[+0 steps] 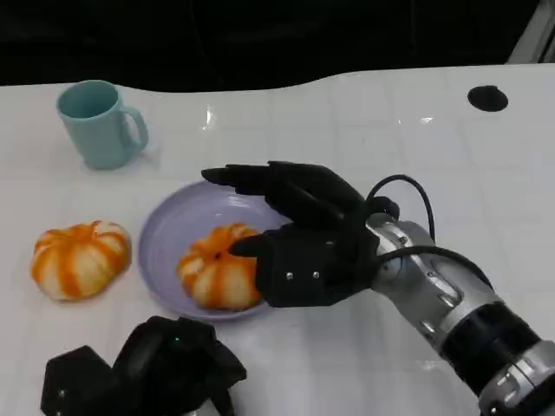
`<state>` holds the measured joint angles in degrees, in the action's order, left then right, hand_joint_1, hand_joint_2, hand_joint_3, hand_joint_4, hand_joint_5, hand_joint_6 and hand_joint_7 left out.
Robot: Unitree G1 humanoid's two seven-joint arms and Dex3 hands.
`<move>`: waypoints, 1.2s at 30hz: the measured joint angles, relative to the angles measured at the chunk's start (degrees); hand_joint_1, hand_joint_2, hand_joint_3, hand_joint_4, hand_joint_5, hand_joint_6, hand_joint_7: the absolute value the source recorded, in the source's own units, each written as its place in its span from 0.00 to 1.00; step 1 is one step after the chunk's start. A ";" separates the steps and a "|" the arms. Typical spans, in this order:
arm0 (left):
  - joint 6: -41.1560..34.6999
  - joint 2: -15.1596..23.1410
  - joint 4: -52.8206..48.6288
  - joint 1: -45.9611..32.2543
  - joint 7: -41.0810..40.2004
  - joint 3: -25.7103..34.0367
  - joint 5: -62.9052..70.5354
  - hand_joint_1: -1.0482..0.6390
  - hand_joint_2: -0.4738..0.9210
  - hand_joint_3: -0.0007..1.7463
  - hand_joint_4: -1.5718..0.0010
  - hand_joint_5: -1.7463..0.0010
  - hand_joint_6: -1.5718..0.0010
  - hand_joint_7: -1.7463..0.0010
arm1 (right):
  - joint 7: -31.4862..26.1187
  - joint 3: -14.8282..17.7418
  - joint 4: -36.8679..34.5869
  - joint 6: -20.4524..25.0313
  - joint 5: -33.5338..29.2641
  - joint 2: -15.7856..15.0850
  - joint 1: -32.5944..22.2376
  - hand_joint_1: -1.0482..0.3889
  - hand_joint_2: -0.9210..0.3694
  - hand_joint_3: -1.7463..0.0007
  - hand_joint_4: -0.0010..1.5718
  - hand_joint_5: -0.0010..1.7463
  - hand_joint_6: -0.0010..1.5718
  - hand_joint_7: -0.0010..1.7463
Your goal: Grasp the bread from the table and place it into the plate.
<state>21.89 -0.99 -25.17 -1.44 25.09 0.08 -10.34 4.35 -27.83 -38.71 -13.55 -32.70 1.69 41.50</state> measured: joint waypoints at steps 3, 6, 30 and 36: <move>0.01 0.02 -0.01 0.00 0.00 0.03 0.00 0.00 0.93 0.00 0.06 0.44 0.00 0.72 | 0.95 0.02 2.22 0.33 0.03 -0.75 -1.08 0.25 0.00 0.84 0.08 0.14 0.17 0.01; 0.03 0.05 -0.07 0.02 0.01 0.06 0.01 0.00 0.93 0.00 0.06 0.44 0.00 0.72 | 1.39 0.29 4.10 0.29 0.71 -1.48 -2.39 0.27 0.00 0.86 0.10 0.17 0.18 0.01; 0.33 -0.04 -1.40 0.79 0.00 0.27 0.07 0.00 0.92 0.00 0.06 0.43 0.00 0.71 | 1.53 14.20 24.00 -19.59 21.42 -8.51 -30.55 0.65 0.37 0.33 0.46 0.76 0.49 0.52; 0.19 -0.06 -1.34 0.84 -0.01 0.39 0.07 0.00 0.92 0.00 0.06 0.44 0.00 0.71 | 1.39 16.30 23.97 -24.46 21.75 -9.61 -35.74 0.65 0.34 0.30 0.48 0.94 0.52 0.66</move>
<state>22.08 -1.05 -26.51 -0.61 25.08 0.47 -10.27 5.74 -11.53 -14.74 -38.01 -10.95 -7.92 5.75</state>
